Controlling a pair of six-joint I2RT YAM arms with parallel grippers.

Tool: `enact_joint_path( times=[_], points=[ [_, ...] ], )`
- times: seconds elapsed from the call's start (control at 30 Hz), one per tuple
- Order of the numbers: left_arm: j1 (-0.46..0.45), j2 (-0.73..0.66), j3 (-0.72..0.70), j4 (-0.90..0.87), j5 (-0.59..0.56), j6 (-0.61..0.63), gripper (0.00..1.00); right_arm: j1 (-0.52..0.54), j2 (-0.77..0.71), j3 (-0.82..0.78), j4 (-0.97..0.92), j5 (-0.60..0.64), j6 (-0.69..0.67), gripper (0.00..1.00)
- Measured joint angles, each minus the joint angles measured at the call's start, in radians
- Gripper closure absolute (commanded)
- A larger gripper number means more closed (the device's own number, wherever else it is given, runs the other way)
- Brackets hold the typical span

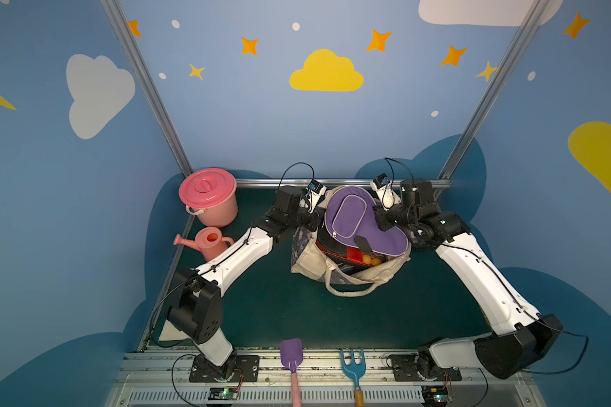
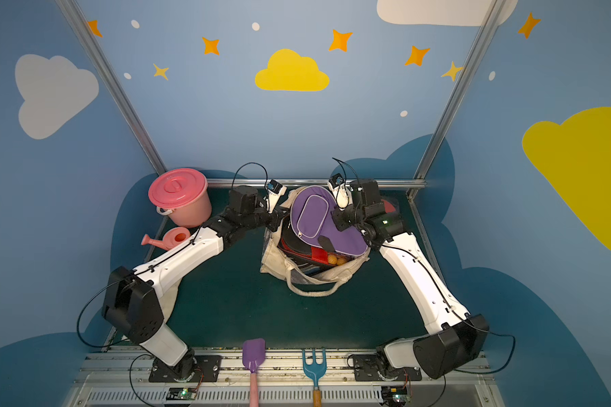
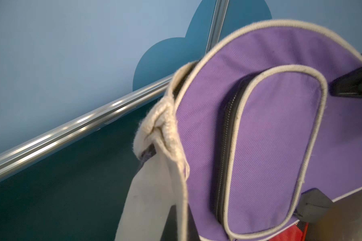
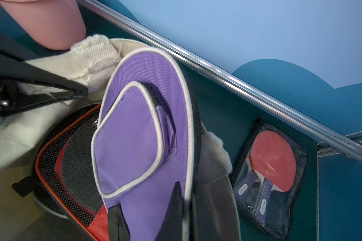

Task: Remove the ping pong set from the canvas bag
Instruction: Pick up the ping pong set from the canvas bag.

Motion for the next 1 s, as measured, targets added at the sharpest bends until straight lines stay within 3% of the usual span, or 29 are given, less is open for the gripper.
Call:
enact_joint_path(
  times=[0.13, 0.3, 0.43, 0.63, 1.0],
  points=[
    [-0.013, 0.045, 0.000, 0.033, 0.034, -0.031, 0.96, -0.004, -0.016, -0.042, 0.034, -0.040, 0.007, 1.00],
    [-0.025, 0.076, 0.008, 0.050, 0.043, -0.052, 0.96, -0.016, -0.019, -0.063, 0.041, -0.071, 0.012, 0.57],
    [-0.026, 0.076, 0.011, 0.051, 0.045, -0.053, 0.96, -0.069, -0.020, -0.063, 0.023, -0.138, 0.015, 0.44],
    [-0.026, 0.076, 0.011, 0.052, 0.048, -0.052, 0.96, -0.153, -0.015, -0.029, -0.043, -0.248, 0.018, 0.40],
    [-0.027, 0.076, 0.011, 0.052, 0.053, -0.047, 0.96, -0.165, 0.066, 0.032, -0.119, -0.402, 0.018, 0.42]
  ],
)
